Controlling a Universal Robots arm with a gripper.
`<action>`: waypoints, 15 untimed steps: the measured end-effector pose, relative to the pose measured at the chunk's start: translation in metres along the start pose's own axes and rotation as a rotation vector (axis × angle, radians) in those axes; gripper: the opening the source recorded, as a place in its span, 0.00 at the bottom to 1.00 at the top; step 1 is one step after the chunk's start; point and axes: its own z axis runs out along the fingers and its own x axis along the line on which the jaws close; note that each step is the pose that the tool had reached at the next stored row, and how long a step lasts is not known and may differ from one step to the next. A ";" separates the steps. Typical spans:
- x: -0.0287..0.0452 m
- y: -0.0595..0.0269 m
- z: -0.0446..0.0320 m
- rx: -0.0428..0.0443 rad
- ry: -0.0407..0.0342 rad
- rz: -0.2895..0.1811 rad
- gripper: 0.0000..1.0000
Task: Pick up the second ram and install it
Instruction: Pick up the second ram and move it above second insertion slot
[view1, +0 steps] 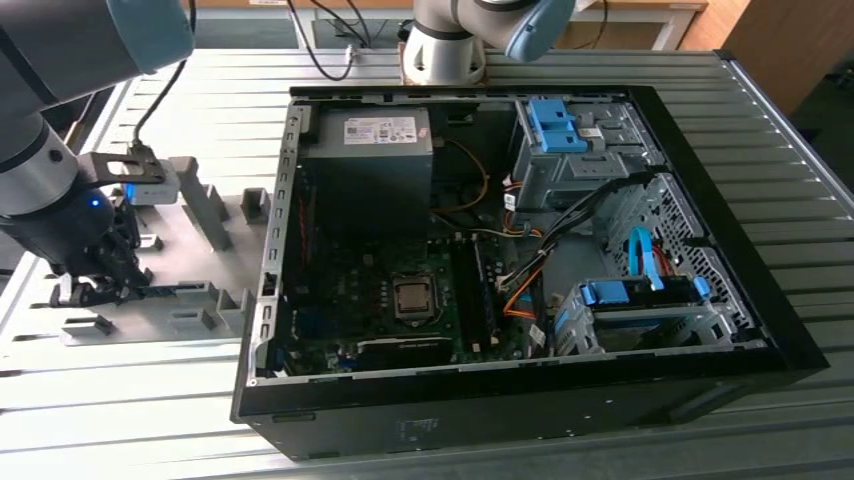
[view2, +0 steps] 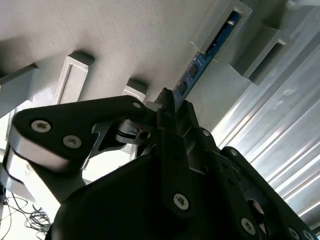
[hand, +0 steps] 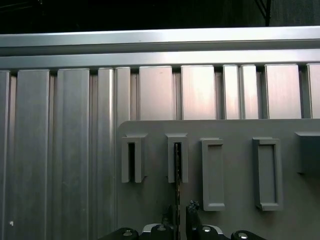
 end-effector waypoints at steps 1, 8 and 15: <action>0.0000 0.0000 0.0002 0.0000 0.0000 0.000 0.32; 0.0001 0.0003 0.0029 0.0000 -0.0013 0.000 0.25; 0.0001 0.0006 0.0034 -0.0001 -0.0027 0.000 0.16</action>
